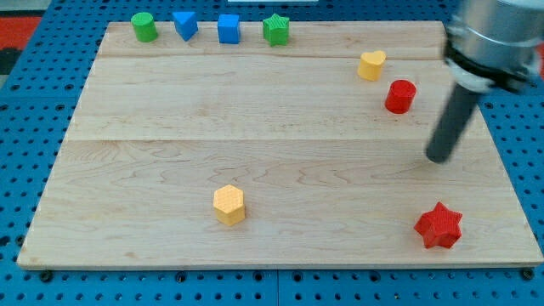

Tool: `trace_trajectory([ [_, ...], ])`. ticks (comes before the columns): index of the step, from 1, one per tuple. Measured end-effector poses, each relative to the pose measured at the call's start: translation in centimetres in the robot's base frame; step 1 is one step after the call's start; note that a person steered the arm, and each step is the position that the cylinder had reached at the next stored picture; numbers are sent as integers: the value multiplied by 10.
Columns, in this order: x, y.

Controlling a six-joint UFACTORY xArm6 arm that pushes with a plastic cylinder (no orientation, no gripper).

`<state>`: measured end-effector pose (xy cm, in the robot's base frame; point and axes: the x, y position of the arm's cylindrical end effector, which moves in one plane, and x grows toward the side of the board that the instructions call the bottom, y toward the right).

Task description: Push the red star diagonally towards the bottom left of the red circle

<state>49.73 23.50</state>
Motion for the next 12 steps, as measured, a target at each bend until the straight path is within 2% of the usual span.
trace_trajectory([
  [1,76,48],
  [2,119,6],
  [3,97,-48],
  [5,26,-68],
  [6,76,-43],
  [7,100,-79],
  [9,36,-71],
  [10,38,-59],
  [11,62,-92],
  [12,38,-102],
])
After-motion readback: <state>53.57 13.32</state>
